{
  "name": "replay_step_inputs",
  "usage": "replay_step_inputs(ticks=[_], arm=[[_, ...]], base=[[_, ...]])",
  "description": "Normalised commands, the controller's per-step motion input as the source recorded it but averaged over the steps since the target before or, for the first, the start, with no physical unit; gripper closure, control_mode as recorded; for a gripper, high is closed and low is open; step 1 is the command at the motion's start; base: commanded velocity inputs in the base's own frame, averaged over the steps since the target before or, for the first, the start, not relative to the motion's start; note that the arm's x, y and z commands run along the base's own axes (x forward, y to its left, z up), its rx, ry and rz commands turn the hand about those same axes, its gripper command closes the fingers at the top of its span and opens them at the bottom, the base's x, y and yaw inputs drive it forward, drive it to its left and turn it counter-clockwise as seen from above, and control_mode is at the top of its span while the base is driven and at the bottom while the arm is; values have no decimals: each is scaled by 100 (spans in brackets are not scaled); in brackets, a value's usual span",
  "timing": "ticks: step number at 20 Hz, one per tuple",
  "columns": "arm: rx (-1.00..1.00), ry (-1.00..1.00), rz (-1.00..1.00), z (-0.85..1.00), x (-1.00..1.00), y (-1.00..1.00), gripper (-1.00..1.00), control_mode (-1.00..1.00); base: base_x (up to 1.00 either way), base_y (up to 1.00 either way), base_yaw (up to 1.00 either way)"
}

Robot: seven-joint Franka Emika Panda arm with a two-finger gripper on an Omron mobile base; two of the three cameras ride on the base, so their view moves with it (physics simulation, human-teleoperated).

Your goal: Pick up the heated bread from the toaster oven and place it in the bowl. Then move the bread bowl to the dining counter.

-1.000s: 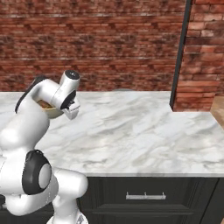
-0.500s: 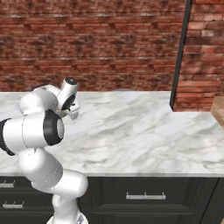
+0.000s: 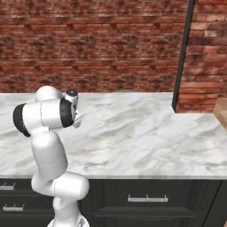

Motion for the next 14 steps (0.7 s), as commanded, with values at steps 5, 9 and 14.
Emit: replay_step_inputs(ticks=[5, 9, 14], arm=[[1, 1, 0, 6, 0, 0, -100, -100], [9, 0, 0, 83, -20, -26, -100, -100], [13, -9, 0, 100, -80, -64, -100, -100]], base=[[0, 0, 0], [0, 0, 0], [0, 0, 0]])
